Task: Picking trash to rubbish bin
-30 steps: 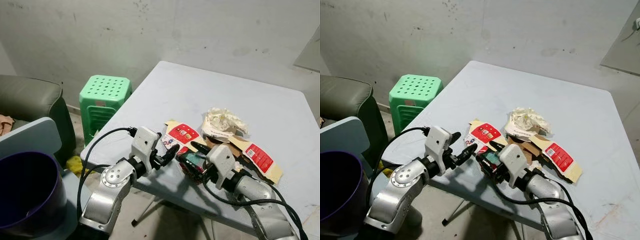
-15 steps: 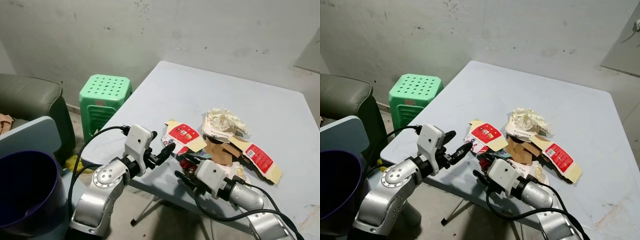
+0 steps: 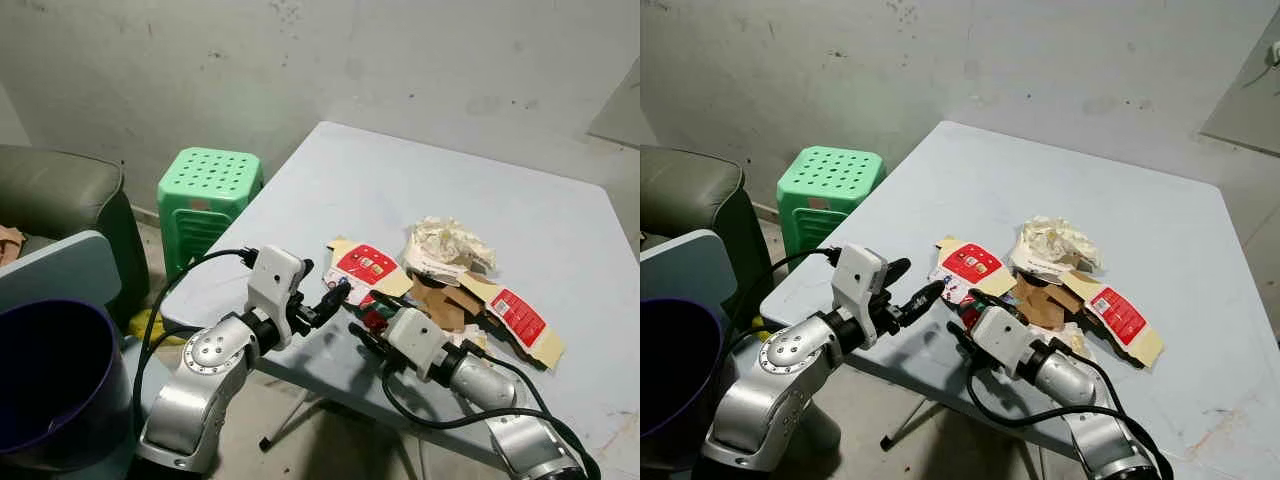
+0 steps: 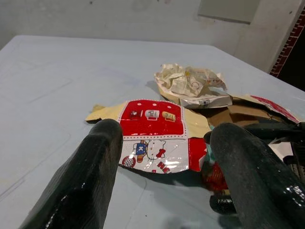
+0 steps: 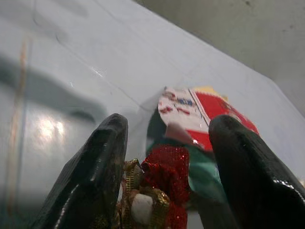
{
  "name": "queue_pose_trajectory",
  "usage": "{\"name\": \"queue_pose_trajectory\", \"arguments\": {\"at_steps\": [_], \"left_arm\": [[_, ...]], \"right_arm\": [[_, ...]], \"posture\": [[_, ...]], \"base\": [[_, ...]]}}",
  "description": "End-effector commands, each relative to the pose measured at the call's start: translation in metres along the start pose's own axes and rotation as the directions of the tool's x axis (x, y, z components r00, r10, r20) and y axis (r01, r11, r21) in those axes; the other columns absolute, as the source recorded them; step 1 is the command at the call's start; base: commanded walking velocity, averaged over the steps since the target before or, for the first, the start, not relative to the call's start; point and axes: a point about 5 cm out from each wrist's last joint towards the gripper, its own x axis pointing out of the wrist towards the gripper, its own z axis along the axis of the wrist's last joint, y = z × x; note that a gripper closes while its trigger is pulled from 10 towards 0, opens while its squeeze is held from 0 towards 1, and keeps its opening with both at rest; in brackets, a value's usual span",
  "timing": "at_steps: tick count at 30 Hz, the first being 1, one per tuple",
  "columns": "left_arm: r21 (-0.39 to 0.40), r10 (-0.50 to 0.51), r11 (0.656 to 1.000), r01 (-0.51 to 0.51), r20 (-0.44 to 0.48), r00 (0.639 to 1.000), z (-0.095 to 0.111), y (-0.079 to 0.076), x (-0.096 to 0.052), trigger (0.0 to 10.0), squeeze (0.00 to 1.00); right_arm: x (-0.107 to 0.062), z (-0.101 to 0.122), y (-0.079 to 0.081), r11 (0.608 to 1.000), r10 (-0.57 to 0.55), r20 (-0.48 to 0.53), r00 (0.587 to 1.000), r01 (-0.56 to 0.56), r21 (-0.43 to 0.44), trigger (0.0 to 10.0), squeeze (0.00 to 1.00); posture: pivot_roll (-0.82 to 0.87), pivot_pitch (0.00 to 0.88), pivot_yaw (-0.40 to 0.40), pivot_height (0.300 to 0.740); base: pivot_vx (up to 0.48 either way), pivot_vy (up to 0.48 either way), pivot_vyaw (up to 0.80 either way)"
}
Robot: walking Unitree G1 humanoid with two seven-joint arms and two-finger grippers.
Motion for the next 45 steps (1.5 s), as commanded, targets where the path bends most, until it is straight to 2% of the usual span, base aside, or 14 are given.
{"name": "queue_pose_trajectory", "arguments": {"at_steps": [1, 4, 6, 9, 10, 11, 12, 13, 14, 45], "left_arm": [[0.004, -0.007, 1.000, 0.007, 0.014, 1.000, 0.005, -0.003, 0.000, 10.0, 0.00], [0.006, -0.004, 1.000, 0.004, 0.015, 1.000, 0.005, -0.002, 0.001, 10.0, 0.00], [0.005, -0.003, 1.000, 0.003, 0.015, 1.000, 0.005, -0.002, 0.001, 10.0, 0.00], [0.004, -0.003, 1.000, 0.003, 0.015, 1.000, 0.006, -0.003, 0.001, 10.0, 0.00], [0.004, -0.004, 1.000, 0.004, 0.015, 1.000, 0.006, -0.003, 0.001, 10.0, 0.00], [0.004, -0.004, 1.000, 0.004, 0.014, 1.000, 0.005, -0.003, 0.001, 10.0, 0.00], [0.004, -0.005, 1.000, 0.005, 0.014, 1.000, 0.005, -0.003, 0.001, 10.0, 0.00], [0.003, -0.005, 1.000, 0.005, 0.014, 1.000, 0.006, -0.004, 0.001, 10.0, 0.00], [0.003, -0.005, 1.000, 0.005, 0.013, 1.000, 0.006, -0.003, 0.001, 10.0, 0.00], [-0.009, 0.001, 1.000, -0.001, 0.017, 1.000, 0.005, -0.005, 0.004, 10.0, 0.00]], "right_arm": [[0.001, -0.001, -0.004, 0.999, -0.019, -0.010, 1.000, 0.018, -0.033, 10.0, 0.00], [0.003, -0.008, -0.006, 0.993, -0.080, -0.091, 0.993, 0.072, -0.092, 10.0, 0.00], [0.003, -0.009, -0.007, 0.987, -0.112, -0.096, 0.989, 0.100, -0.125, 10.0, 0.00], [0.003, -0.009, -0.007, 0.985, -0.131, -0.097, 0.987, 0.118, -0.129, 9.8, 0.00], [0.003, -0.010, -0.007, 0.984, -0.138, -0.106, 0.985, 0.124, -0.127, 8.8, 0.00], [0.004, -0.011, -0.007, 0.983, -0.146, -0.111, 0.983, 0.131, -0.129, 5.1, 0.00], [0.004, -0.011, -0.007, 0.982, -0.150, -0.113, 0.982, 0.135, -0.129, 4.0, 0.00], [0.004, -0.011, -0.007, 0.981, -0.155, -0.115, 0.981, 0.140, -0.131, 4.0, 0.00], [0.004, -0.010, -0.006, 0.980, -0.164, -0.111, 0.980, 0.150, -0.128, 0.0, 0.00], [0.004, -0.012, -0.003, 0.982, -0.167, -0.126, 0.978, 0.154, -0.106, 0.0, 0.00]], "posture": [[-0.01, 0.000, -0.100, 0.740], [-0.01, 0.000, -0.099, 0.740], [-0.01, 0.000, -0.098, 0.740], [-0.01, 0.000, -0.099, 0.740], [-0.01, 0.000, -0.099, 0.740], [-0.01, 0.000, -0.099, 0.740], [-0.01, 0.000, -0.099, 0.740], [-0.01, 0.000, -0.099, 0.740], [-0.01, 0.000, -0.098, 0.740], [-0.01, 0.000, -0.105, 0.740]], "base": [[0.000, 0.000, 0.00], [0.000, 0.000, 0.00], [0.000, 0.000, 0.00], [0.000, 0.000, 0.00], [0.000, 0.000, 0.00], [0.000, 0.000, 0.00], [0.000, 0.000, 0.00], [0.000, 0.000, 0.00], [0.000, 0.000, 0.00], [0.000, 0.000, 0.00]]}}
